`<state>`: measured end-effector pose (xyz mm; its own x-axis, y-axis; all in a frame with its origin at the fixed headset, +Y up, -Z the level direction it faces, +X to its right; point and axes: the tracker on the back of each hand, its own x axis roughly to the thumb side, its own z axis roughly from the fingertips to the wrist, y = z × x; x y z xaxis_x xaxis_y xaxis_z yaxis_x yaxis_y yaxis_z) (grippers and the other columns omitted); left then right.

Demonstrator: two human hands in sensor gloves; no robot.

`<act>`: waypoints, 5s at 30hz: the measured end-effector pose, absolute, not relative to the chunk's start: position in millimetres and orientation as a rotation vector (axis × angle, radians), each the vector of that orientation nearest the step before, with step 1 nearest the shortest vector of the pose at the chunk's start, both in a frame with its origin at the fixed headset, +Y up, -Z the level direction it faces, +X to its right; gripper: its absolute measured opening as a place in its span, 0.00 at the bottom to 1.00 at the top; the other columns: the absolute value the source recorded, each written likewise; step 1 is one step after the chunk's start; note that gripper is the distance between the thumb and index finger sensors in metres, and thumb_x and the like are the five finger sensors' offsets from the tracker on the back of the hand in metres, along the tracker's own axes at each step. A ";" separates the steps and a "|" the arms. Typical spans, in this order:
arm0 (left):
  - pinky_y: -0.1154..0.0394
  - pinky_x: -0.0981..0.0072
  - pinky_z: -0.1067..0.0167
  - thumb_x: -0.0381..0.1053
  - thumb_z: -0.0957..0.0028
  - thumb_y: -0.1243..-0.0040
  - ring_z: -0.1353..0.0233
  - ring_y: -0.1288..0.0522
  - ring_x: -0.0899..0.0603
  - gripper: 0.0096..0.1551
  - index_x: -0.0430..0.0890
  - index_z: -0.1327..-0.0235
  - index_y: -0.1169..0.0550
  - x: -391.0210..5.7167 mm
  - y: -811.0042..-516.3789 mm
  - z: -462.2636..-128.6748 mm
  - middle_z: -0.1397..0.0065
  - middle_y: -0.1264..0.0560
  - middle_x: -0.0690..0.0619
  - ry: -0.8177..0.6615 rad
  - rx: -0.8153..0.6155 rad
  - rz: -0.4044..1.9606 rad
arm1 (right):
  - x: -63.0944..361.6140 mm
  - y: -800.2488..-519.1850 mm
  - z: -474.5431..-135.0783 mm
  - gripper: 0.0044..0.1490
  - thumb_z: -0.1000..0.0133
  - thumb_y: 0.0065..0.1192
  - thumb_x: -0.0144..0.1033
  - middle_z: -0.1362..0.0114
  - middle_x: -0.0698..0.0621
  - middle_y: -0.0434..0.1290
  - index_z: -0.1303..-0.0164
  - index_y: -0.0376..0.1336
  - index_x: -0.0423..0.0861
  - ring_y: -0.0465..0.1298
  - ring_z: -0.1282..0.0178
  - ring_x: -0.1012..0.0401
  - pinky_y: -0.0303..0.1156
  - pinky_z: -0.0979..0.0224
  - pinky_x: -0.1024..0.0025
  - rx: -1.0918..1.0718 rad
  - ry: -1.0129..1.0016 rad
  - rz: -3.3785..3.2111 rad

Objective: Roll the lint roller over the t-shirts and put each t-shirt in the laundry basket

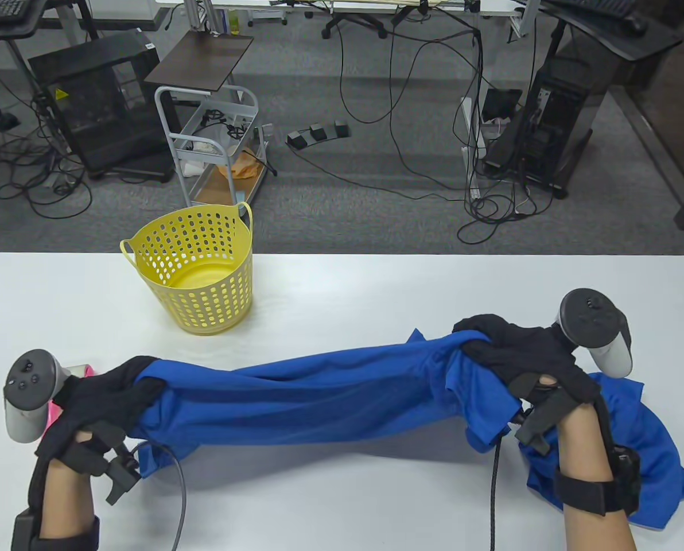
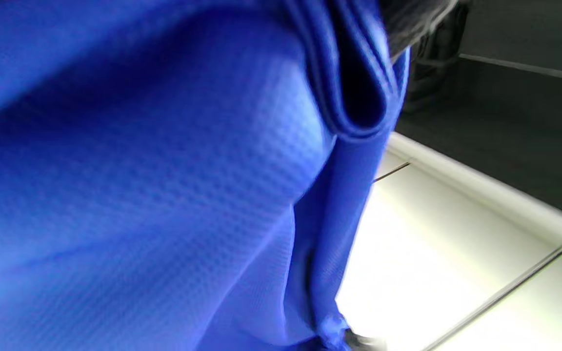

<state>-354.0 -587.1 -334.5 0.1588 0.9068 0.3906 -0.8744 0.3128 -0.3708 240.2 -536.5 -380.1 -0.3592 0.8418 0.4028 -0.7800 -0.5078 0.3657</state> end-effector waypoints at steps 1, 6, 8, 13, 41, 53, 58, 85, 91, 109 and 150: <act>0.12 0.62 0.67 0.57 0.40 0.44 0.74 0.09 0.53 0.25 0.43 0.40 0.23 -356.7 -576.8 -337.6 0.55 0.15 0.49 -0.636 -0.077 1.328 | 242.4 -524.7 -383.3 0.25 0.40 0.60 0.40 0.53 0.49 0.83 0.36 0.62 0.43 0.85 0.75 0.67 0.85 0.73 0.76 0.688 0.143 1.973; 0.11 0.67 0.74 0.54 0.36 0.44 0.74 0.08 0.52 0.26 0.41 0.32 0.28 -363.7 -536.7 -368.0 0.43 0.18 0.44 -0.592 -0.162 1.407 | 247.7 -482.2 -412.1 0.25 0.39 0.61 0.38 0.55 0.49 0.84 0.35 0.62 0.41 0.85 0.78 0.68 0.85 0.76 0.77 0.677 0.146 1.872; 0.11 0.67 0.75 0.52 0.36 0.42 0.74 0.07 0.52 0.27 0.41 0.29 0.30 -369.0 -528.9 -386.3 0.38 0.19 0.42 -0.435 -0.167 1.344 | 247.7 -481.0 -431.6 0.27 0.39 0.61 0.38 0.55 0.49 0.84 0.33 0.61 0.42 0.85 0.78 0.69 0.85 0.77 0.77 0.586 0.161 1.949; 0.14 0.62 0.61 0.57 0.44 0.34 0.61 0.09 0.51 0.29 0.52 0.30 0.27 -374.8 -544.9 -421.2 0.37 0.17 0.54 -0.009 0.061 0.766 | 226.8 -547.3 -481.9 0.27 0.39 0.61 0.39 0.52 0.49 0.83 0.30 0.61 0.48 0.84 0.76 0.66 0.83 0.74 0.74 0.299 0.207 2.292; 0.51 0.34 0.23 0.63 0.44 0.41 0.14 0.61 0.35 0.42 0.70 0.22 0.49 -316.1 -760.0 -398.4 0.14 0.59 0.57 0.090 -0.620 0.201 | 161.5 -704.1 -525.1 0.24 0.43 0.61 0.49 0.58 0.65 0.85 0.39 0.67 0.53 0.83 0.74 0.70 0.82 0.71 0.81 -0.112 0.284 2.992; 0.54 0.35 0.23 0.63 0.43 0.44 0.14 0.64 0.36 0.42 0.70 0.22 0.52 -315.6 -761.1 -396.1 0.15 0.62 0.58 0.094 -0.639 0.211 | 165.2 -704.2 -512.9 0.37 0.41 0.52 0.43 0.12 0.49 0.47 0.22 0.45 0.56 0.55 0.17 0.44 0.59 0.23 0.39 -0.164 0.065 2.971; 0.54 0.34 0.23 0.63 0.43 0.44 0.14 0.64 0.36 0.43 0.70 0.21 0.53 -315.5 -760.7 -395.6 0.14 0.62 0.57 0.090 -0.635 0.211 | 161.8 -697.1 -469.6 0.37 0.43 0.56 0.50 0.14 0.49 0.54 0.24 0.52 0.55 0.57 0.19 0.43 0.59 0.25 0.38 -0.038 0.212 3.014; 0.40 0.33 0.27 0.54 0.47 0.37 0.19 0.37 0.29 0.19 0.57 0.43 0.27 -347.8 -724.9 -353.7 0.20 0.39 0.44 0.308 -0.195 0.674 | 162.8 -774.4 -343.9 0.54 0.48 0.40 0.63 0.15 0.39 0.32 0.22 0.30 0.47 0.39 0.19 0.37 0.46 0.22 0.34 -0.118 0.835 3.049; 0.14 0.58 0.47 0.50 0.48 0.34 0.53 0.09 0.52 0.17 0.53 0.47 0.26 -348.4 -705.9 -345.7 0.30 0.27 0.47 0.251 -0.013 0.796 | 163.2 -774.9 -343.6 0.53 0.48 0.39 0.63 0.15 0.39 0.31 0.22 0.30 0.47 0.39 0.19 0.37 0.46 0.23 0.34 -0.107 0.841 3.047; 0.41 0.39 0.24 0.63 0.48 0.38 0.17 0.39 0.36 0.53 0.57 0.19 0.55 -337.7 -714.1 -347.1 0.16 0.57 0.47 0.522 -0.497 -0.055 | 165.5 -776.0 -342.7 0.53 0.48 0.39 0.63 0.15 0.40 0.29 0.23 0.28 0.48 0.37 0.19 0.38 0.43 0.22 0.34 -0.118 0.860 3.027; 0.57 0.34 0.22 0.67 0.46 0.46 0.15 0.65 0.33 0.51 0.61 0.19 0.59 -300.0 -737.1 -382.5 0.17 0.69 0.52 0.105 -0.730 0.180 | 189.8 -745.4 -348.8 0.46 0.46 0.54 0.54 0.14 0.44 0.40 0.22 0.41 0.53 0.47 0.19 0.41 0.51 0.23 0.39 -0.139 0.618 2.949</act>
<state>-300.0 -737.1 -382.5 0.9793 0.1270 -0.1578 -0.2000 0.7307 -0.6528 189.8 -745.4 -348.8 -0.9879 0.1031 -0.1155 -0.1408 -0.9086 0.3932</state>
